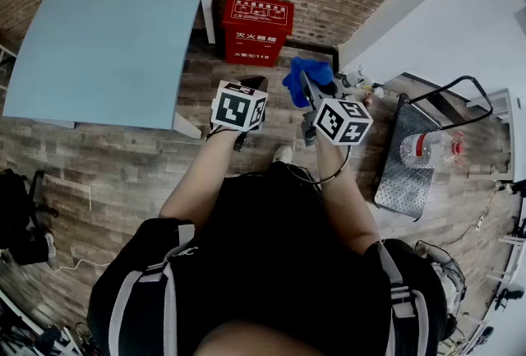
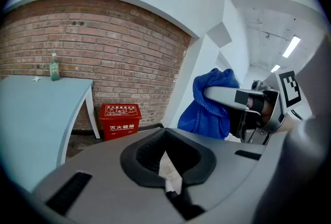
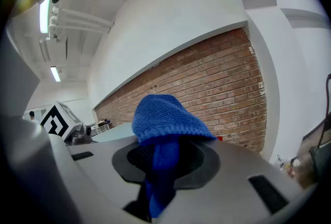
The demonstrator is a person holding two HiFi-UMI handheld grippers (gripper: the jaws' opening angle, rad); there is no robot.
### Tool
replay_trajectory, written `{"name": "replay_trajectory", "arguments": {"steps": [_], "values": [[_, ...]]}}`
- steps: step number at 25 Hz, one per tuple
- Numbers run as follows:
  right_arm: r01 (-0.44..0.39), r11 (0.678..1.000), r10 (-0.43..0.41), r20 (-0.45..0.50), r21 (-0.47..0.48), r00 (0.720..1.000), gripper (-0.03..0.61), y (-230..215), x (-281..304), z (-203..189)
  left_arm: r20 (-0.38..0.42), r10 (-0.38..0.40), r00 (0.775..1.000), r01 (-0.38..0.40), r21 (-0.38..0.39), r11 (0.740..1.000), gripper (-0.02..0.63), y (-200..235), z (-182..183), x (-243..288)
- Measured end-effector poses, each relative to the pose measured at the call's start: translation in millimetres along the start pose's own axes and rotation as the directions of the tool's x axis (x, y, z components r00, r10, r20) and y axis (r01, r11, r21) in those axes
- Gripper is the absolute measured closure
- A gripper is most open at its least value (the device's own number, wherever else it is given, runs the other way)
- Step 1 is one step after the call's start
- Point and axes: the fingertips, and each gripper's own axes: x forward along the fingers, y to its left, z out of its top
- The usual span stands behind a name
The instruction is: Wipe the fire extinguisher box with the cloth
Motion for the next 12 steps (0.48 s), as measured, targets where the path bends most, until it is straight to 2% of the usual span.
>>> {"name": "replay_trajectory", "arguments": {"steps": [7, 12], "values": [[0.002, 0.993, 0.0, 0.015, -0.119, 1.0, 0.482, -46.9, 31.4, 20.1, -0.024, 0.032, 0.999, -0.032, 0.005, 0.999, 0.609, 10.2, 21.4, 46.1], [-0.052, 0.994, 0.052, -0.01, -0.093, 0.999, 0.482, -96.5, 70.7, 41.0, -0.018, 0.08, 0.997, -0.08, -0.005, 0.997, 0.609, 22.3, 62.4, 87.3]]}}
